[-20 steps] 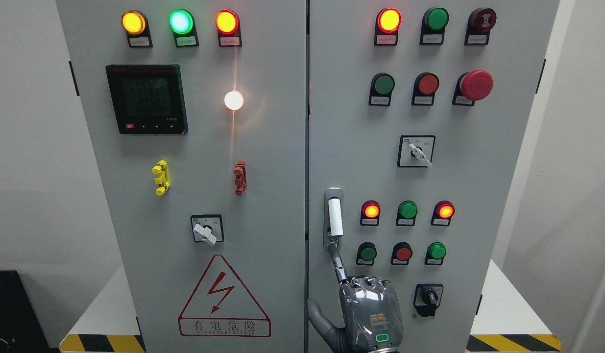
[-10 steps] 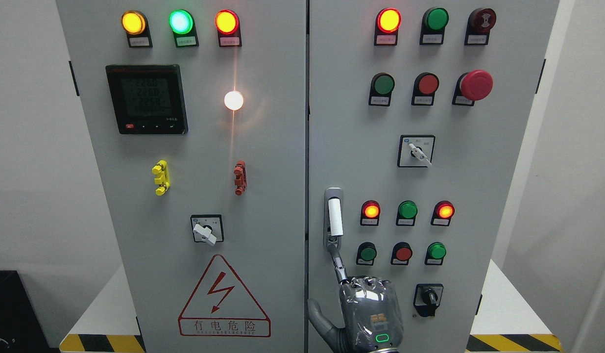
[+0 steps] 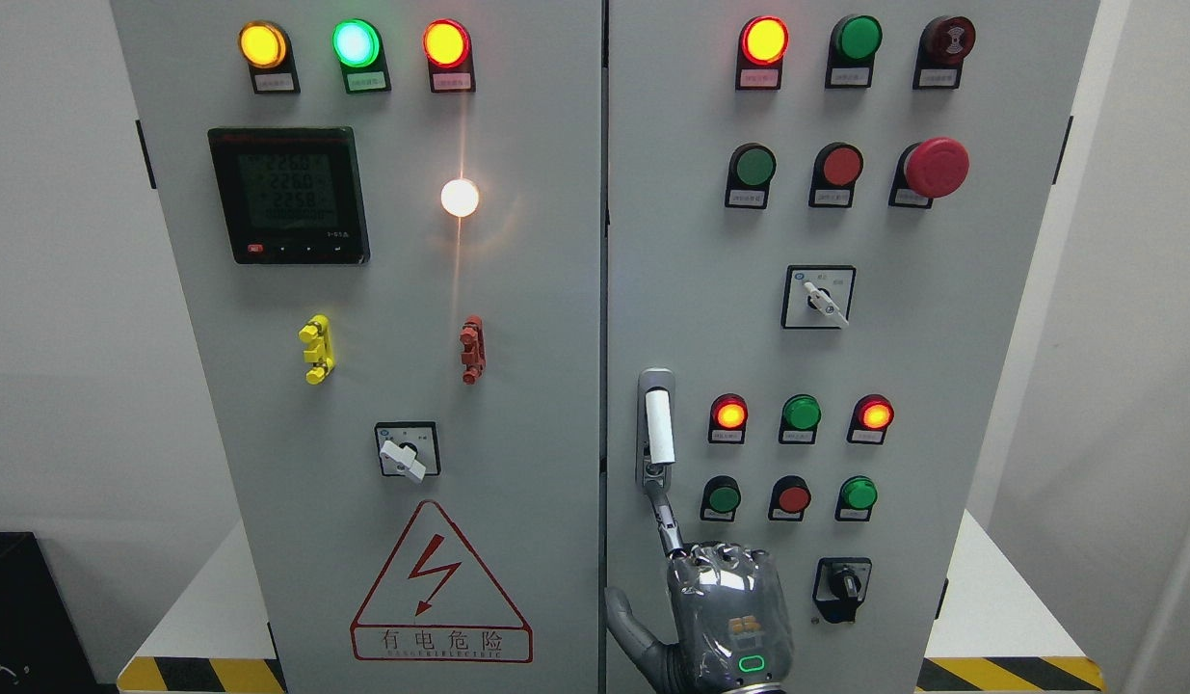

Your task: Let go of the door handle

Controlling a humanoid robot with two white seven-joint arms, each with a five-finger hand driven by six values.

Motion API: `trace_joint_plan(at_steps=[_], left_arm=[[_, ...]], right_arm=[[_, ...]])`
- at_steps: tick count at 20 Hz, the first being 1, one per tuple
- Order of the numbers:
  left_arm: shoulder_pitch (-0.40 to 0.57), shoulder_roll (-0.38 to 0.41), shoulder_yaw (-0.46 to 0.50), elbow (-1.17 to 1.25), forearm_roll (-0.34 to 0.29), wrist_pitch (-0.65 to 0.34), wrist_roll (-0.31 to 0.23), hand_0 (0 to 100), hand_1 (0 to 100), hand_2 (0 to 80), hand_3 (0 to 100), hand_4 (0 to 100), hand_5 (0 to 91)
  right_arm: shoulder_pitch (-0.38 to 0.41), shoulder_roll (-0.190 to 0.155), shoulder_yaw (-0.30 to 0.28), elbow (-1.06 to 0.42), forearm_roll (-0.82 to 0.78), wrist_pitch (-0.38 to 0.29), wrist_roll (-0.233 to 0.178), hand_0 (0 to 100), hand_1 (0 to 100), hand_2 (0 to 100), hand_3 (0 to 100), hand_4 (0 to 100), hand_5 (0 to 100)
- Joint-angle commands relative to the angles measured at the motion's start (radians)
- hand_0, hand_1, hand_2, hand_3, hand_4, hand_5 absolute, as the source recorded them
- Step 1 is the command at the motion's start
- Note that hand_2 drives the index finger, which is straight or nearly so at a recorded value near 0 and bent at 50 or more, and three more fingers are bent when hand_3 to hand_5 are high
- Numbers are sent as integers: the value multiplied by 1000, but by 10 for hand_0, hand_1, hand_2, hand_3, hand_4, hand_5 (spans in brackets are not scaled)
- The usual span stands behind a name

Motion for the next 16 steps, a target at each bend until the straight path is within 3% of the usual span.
trace_joint_plan(at_steps=[1, 16], left_arm=[[17, 0, 0, 0, 0, 0, 0, 120, 556, 0, 0, 0, 0], [17, 0, 0, 0, 0, 0, 0, 120, 556, 0, 0, 0, 0]], right_arm=[[-2, 0, 1, -47, 1, 0, 2, 346, 222, 169, 1000, 1000, 1000], [-4, 0, 6, -73, 0, 0, 2, 345, 223, 200, 1000, 1000, 1000]])
